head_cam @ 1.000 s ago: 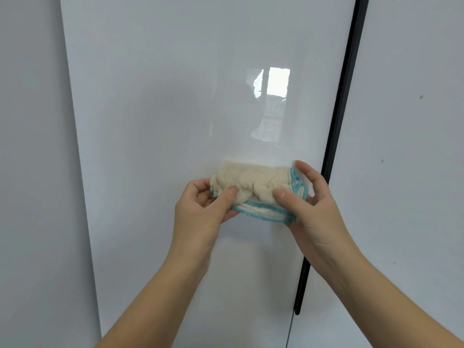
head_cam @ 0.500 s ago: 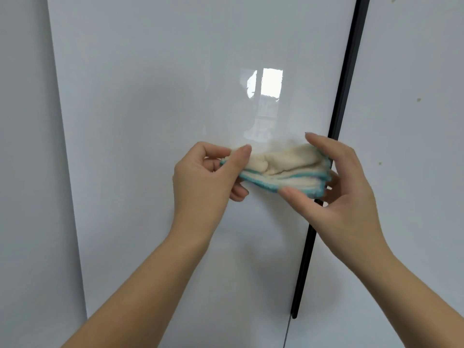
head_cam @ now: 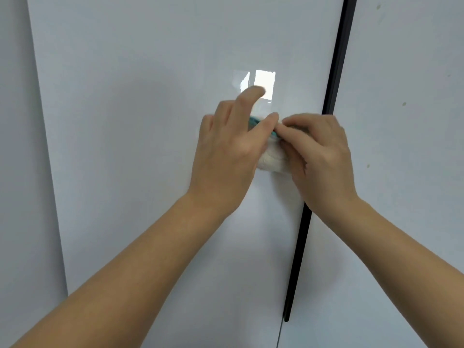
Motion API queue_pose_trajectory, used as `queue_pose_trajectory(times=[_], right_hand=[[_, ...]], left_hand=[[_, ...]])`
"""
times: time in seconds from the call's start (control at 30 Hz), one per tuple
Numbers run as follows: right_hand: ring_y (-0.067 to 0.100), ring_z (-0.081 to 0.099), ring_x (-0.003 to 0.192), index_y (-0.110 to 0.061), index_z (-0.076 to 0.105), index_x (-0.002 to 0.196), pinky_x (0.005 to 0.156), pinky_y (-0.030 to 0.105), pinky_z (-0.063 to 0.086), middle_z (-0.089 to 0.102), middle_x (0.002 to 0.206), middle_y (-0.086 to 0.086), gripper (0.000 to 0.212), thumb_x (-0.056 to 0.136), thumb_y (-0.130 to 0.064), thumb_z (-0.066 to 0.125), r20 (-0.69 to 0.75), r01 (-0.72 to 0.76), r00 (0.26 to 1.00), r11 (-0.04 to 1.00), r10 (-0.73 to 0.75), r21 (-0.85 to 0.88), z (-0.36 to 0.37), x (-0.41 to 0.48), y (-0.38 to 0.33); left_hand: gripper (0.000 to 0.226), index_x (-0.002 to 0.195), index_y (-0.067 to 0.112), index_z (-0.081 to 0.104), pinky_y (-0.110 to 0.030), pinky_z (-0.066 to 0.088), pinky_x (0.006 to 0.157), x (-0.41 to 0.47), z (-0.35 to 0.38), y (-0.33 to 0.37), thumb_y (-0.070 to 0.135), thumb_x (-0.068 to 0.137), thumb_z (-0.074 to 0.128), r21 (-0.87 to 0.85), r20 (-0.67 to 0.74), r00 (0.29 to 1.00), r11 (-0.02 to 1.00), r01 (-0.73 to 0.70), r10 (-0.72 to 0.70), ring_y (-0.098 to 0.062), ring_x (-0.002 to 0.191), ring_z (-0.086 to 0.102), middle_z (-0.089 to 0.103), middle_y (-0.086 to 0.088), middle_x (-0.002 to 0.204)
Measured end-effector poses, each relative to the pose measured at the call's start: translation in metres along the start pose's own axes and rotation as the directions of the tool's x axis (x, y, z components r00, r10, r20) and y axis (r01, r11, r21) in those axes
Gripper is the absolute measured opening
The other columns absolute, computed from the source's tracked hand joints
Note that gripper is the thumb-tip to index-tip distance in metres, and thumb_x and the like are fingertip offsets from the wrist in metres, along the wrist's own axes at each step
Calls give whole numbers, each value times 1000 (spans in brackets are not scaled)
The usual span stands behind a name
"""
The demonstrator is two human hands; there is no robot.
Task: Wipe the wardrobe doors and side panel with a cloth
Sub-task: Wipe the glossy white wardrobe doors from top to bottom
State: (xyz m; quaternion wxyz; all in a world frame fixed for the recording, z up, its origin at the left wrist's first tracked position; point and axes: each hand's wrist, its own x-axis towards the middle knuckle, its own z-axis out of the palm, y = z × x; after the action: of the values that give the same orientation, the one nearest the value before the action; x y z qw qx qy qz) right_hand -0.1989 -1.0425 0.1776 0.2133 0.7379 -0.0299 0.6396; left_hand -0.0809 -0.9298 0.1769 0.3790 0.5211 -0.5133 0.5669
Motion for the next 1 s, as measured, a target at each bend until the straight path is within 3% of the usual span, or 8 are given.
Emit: queue_pose_trajectory(times=[0.17,0.4,0.5,0.9,1.0], right_hand=[[31,55,108,-11,61,130,85,40,39,60,127,9,37,96,-26,59,143,114,984,991,-103,-68,-4,-28,11],[27,59,85,-16,72,114,81,37,32,68,113,2,21,94,-19,65,-28,147,989,988,-148,-36,10,-43,20],[25,58,81,-21,67,114,79,41,34,69,111,0,23,92,-18,68,-79,169,982,985,-171,-27,13,-57,20],[18,60,84,-24,62,117,78,42,34,62,120,-7,33,88,-15,71,30,192,981,981,-192,-4,8,-154,11],[15,61,85,-25,62,116,77,42,35,61,121,-9,35,86,-14,73,56,203,977,979,-204,16,8,-182,4]], left_hand=[[26,115,12,70,-35,41,77,-16,12,-15,16,90,65,43,-25,990,989,-140,141,-22,99,63,68,-1,108],[27,118,11,68,-37,43,77,-38,15,-22,24,96,60,22,2,974,974,-225,225,-23,97,64,68,-1,114],[29,120,12,67,-39,43,77,-54,16,-20,24,95,60,38,30,968,968,-249,248,-22,96,63,67,0,116],[23,110,17,74,-35,36,72,-140,31,8,13,88,70,6,-22,968,968,-249,249,-12,99,67,71,4,112],[23,108,17,75,-34,34,70,-168,29,14,12,86,71,-25,21,970,970,-243,244,-11,98,68,71,5,111]])
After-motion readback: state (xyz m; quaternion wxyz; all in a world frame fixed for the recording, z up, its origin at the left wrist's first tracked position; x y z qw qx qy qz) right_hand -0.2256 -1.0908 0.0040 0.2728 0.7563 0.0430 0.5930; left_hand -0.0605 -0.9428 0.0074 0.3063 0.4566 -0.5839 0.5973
